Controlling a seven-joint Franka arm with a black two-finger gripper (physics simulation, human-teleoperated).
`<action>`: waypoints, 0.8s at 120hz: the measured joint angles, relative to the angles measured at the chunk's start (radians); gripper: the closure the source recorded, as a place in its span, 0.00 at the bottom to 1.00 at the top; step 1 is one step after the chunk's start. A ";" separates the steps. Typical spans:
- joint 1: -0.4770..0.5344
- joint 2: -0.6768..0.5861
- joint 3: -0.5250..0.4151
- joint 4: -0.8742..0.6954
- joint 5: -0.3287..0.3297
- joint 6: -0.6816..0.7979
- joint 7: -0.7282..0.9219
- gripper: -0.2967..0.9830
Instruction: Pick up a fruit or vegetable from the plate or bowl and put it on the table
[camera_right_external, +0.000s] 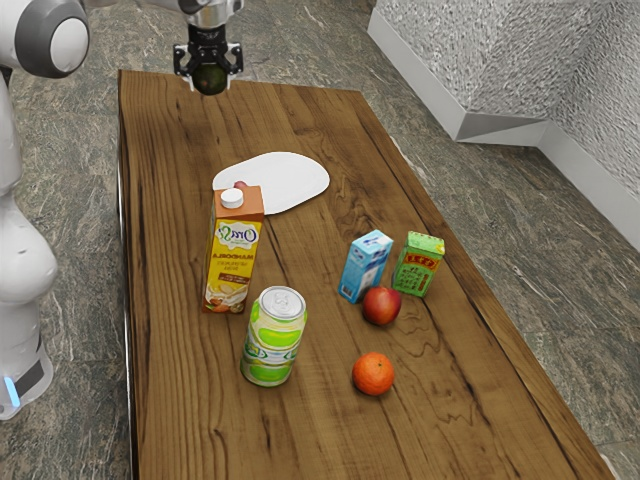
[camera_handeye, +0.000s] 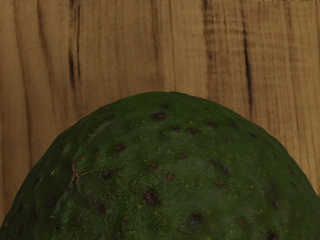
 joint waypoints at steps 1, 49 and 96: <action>-0.001 0.000 0.001 0.000 0.000 0.000 -0.001 0.39; 0.017 0.003 0.020 0.000 0.003 0.000 -0.028 0.36; 0.008 -0.013 0.018 0.000 -0.024 0.002 -0.044 0.24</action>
